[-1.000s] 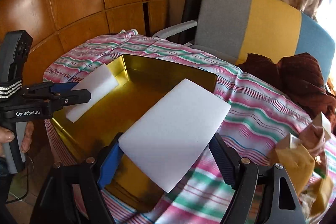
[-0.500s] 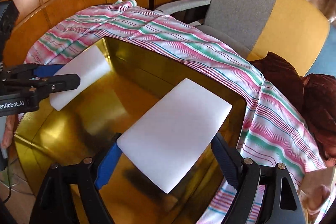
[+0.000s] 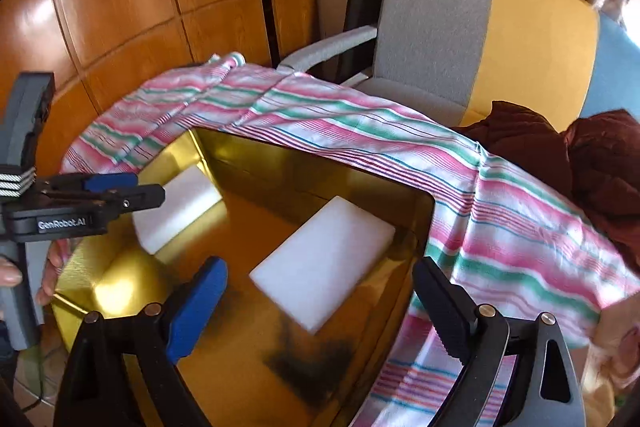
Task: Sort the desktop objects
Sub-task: 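Carry both white sponges over the gold tray and open both tools, then grasp the yellow sponge with the left tool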
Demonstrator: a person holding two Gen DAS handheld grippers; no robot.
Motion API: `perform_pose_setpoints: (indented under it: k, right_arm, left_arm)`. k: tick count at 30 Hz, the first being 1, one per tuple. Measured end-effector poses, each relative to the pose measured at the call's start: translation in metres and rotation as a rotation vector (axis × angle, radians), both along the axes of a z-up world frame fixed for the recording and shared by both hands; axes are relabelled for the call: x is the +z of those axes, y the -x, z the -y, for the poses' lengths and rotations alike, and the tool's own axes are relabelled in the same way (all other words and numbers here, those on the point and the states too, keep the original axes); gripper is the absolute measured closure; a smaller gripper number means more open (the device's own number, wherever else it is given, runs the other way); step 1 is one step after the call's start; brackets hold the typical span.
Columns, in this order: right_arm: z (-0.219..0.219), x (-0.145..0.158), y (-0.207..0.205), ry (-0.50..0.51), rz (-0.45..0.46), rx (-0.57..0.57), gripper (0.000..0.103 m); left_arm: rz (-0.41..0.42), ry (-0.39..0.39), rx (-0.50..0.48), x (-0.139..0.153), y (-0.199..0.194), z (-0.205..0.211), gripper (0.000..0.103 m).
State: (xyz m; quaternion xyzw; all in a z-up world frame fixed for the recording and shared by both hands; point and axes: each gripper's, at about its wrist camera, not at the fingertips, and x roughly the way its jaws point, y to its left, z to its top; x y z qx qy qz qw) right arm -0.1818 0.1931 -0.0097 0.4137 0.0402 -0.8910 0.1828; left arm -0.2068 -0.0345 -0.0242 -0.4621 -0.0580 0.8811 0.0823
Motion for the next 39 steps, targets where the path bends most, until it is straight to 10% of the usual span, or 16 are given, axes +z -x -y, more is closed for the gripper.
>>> perform_pose_setpoints:
  k: [12,25,39]
  right_arm:
    - [-0.074,-0.015,-0.141,0.133,-0.059,-0.115,0.008]
    - [-0.168,-0.058,-0.248,0.116,-0.095,-0.373,0.008]
    - [-0.182,-0.077,-0.255,0.099,-0.180,-0.365,0.003]
  left_arm:
    - [-0.101,-0.140,-0.276,0.043,-0.071,-0.069,0.034]
    - [-0.108,-0.053,-0.653,0.039,-0.131,-0.247,0.034]
    - [0.156,-0.327,-0.552,0.015,-0.100,-0.326,0.008]
